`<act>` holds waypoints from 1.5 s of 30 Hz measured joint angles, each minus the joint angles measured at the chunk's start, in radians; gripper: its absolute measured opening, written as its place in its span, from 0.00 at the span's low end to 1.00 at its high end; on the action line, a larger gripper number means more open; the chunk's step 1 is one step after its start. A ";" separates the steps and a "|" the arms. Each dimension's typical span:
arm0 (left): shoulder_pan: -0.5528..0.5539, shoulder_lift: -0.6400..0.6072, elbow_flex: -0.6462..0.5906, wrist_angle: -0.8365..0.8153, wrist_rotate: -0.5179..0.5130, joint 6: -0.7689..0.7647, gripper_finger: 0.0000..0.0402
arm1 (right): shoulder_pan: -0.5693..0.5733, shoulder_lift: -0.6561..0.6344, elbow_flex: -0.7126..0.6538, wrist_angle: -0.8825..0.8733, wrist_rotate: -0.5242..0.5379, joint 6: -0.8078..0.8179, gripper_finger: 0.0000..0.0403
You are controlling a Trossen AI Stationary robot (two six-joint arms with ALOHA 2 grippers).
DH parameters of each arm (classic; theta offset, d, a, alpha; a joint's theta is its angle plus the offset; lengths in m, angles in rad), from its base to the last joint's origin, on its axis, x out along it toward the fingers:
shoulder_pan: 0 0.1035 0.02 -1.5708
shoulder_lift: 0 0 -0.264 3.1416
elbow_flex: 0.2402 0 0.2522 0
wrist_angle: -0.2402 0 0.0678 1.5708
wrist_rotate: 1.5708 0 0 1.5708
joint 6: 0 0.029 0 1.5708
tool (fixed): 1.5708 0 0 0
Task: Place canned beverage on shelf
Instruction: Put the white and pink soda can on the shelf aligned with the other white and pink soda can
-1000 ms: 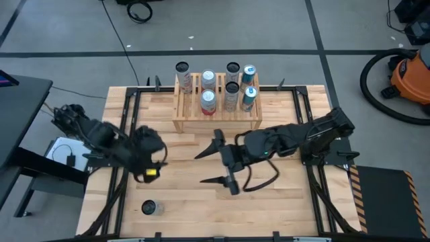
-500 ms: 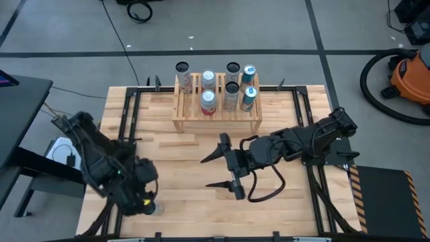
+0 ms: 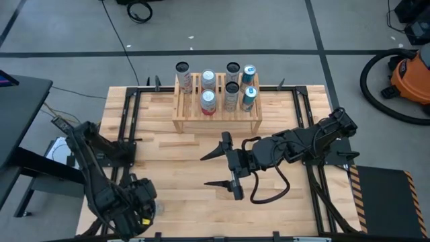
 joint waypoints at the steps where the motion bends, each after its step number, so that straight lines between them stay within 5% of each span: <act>1: 0.000 0.005 0.000 -0.002 0.007 0.000 0.79 | 0.001 0.000 0.000 0.004 0.000 0.003 0.83; 14: -0.014 0.015 -0.079 0.015 0.027 0.000 0.79 | 0.001 -0.001 0.000 0.019 -0.001 0.027 0.83; 23: -0.014 0.009 -0.211 0.245 0.092 0.063 0.79 | 0.001 -0.001 0.000 0.019 -0.003 0.026 0.83; 45: -0.001 -0.012 -0.195 0.103 0.074 0.077 0.79 | 0.001 -0.001 0.000 0.008 -0.004 0.023 0.83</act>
